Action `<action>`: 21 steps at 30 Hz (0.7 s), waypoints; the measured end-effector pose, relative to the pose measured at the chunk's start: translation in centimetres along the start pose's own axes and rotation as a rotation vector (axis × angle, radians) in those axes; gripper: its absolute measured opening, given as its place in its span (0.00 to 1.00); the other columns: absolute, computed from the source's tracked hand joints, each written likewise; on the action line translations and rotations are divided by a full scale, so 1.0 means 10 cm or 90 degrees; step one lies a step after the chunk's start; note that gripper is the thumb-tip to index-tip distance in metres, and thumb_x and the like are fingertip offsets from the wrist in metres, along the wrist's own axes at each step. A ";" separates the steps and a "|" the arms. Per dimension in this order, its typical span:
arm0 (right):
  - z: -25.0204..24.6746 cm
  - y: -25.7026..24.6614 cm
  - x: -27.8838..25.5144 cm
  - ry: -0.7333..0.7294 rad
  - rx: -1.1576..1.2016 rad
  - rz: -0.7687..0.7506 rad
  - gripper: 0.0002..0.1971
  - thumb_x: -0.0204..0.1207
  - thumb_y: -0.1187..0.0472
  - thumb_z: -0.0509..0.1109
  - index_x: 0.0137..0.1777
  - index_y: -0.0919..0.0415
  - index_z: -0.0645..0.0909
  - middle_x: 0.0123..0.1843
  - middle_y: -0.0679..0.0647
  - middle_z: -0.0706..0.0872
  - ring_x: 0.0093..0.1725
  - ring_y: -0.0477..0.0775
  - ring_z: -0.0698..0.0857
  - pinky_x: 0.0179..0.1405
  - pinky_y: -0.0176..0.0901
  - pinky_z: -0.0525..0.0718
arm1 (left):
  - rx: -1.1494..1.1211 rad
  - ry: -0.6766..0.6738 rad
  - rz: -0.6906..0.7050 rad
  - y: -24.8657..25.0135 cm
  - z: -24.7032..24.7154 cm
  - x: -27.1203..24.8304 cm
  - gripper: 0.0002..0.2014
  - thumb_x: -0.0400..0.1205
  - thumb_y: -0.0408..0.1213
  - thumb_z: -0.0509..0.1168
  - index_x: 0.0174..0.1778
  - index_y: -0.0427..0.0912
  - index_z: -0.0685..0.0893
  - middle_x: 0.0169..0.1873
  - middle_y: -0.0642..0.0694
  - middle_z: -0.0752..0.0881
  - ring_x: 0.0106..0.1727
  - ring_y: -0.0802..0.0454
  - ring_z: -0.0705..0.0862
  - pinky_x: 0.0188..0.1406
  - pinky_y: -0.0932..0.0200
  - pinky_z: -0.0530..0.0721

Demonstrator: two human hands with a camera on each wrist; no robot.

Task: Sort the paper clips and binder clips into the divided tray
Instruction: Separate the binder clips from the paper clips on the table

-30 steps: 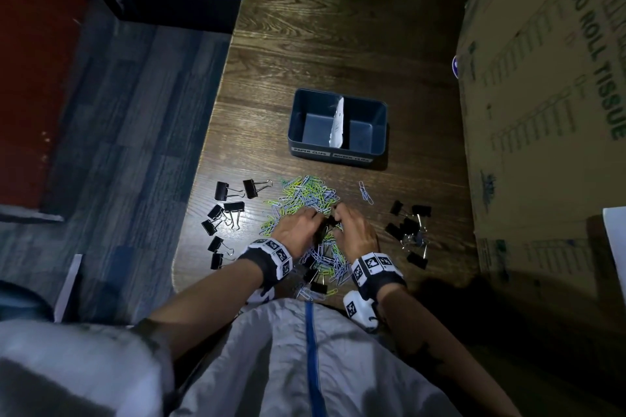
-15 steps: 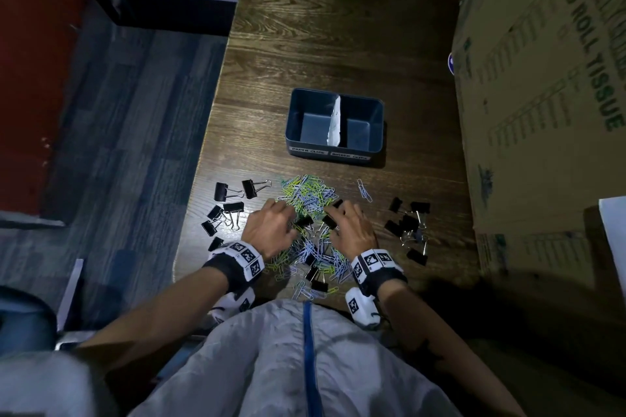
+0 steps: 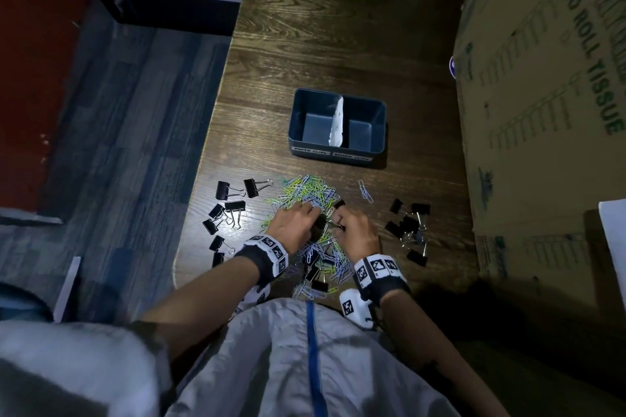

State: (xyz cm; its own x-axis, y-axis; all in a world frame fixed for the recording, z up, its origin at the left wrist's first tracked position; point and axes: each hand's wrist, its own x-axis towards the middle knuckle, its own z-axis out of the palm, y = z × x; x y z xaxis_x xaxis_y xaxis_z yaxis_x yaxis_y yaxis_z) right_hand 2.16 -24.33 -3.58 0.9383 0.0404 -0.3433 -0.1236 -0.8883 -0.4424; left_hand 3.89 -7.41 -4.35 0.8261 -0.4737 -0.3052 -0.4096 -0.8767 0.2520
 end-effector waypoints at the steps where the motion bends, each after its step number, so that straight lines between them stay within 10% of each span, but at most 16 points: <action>1: -0.06 0.02 -0.01 0.011 0.032 0.025 0.09 0.76 0.63 0.77 0.52 0.53 0.83 0.49 0.48 0.87 0.47 0.55 0.86 0.43 0.46 0.83 | -0.019 0.018 0.006 -0.01 0.01 -0.01 0.16 0.76 0.30 0.68 0.59 0.40 0.76 0.53 0.43 0.84 0.50 0.44 0.82 0.39 0.50 0.87; 5: -0.31 0.22 -0.02 0.090 0.121 0.064 0.09 0.76 0.68 0.77 0.51 0.55 0.86 0.47 0.44 0.85 0.46 0.46 0.84 0.39 0.28 0.76 | -0.218 0.096 0.000 -0.10 -0.01 -0.12 0.06 0.80 0.29 0.67 0.49 0.40 0.80 0.43 0.47 0.84 0.38 0.48 0.83 0.34 0.56 0.87; 10: -0.62 0.78 0.09 0.112 0.078 0.161 0.09 0.74 0.72 0.74 0.44 0.56 0.90 0.51 0.58 0.91 0.49 0.56 0.88 0.53 0.40 0.80 | -0.310 0.186 -0.108 -0.52 -0.09 -0.31 0.04 0.81 0.33 0.69 0.48 0.45 0.82 0.44 0.53 0.84 0.41 0.58 0.83 0.40 0.66 0.83; 21: -0.74 1.07 0.20 0.034 0.025 0.213 0.16 0.77 0.76 0.70 0.51 0.53 0.88 0.63 0.58 0.87 0.66 0.59 0.83 0.64 0.50 0.81 | -0.161 0.117 -0.236 -1.14 -0.09 -0.71 0.12 0.77 0.33 0.71 0.56 0.41 0.86 0.53 0.41 0.85 0.50 0.38 0.86 0.47 0.46 0.86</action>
State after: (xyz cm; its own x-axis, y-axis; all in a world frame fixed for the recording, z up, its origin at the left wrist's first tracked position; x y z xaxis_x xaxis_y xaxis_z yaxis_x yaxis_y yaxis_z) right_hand 5.06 -37.17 -2.88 0.8589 -0.2755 -0.4317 -0.4393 -0.8296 -0.3446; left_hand 3.06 6.05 -4.21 0.9628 -0.0904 -0.2548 0.0137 -0.9249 0.3799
